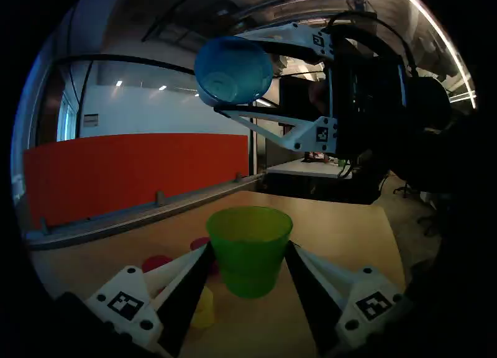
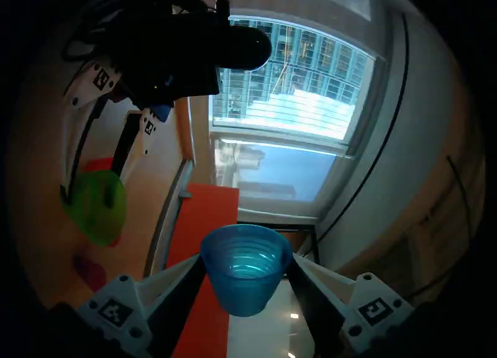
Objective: Pour water
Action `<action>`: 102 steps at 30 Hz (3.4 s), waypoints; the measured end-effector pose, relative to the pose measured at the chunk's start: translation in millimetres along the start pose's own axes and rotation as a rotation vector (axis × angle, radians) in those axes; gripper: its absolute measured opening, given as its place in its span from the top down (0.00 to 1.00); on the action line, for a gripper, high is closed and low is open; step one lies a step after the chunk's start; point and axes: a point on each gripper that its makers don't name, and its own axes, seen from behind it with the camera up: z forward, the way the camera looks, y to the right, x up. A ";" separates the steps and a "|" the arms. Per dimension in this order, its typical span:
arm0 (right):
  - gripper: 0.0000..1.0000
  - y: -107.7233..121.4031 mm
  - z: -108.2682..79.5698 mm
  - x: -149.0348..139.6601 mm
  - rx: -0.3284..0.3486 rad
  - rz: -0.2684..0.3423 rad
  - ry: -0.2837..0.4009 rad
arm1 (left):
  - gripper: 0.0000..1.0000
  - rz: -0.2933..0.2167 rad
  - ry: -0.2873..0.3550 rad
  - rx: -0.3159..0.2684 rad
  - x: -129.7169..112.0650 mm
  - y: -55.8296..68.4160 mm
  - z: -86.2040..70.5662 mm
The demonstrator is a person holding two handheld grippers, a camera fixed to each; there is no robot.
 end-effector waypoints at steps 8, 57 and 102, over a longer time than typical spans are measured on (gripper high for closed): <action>0.10 1.0 -1.1 -7.0 0.001 0.117 0.004 | 0.19 0.001 0.001 0.002 1.9 -1.9 -2.0; 0.10 -14.8 -26.6 2.3 0.212 1.478 0.050 | 0.19 0.064 -0.014 0.015 9.6 -0.7 -3.7; 0.10 -114.7 -79.4 -30.6 0.332 1.523 -0.092 | 0.19 0.076 -0.223 -0.014 -60.3 -1.0 -23.3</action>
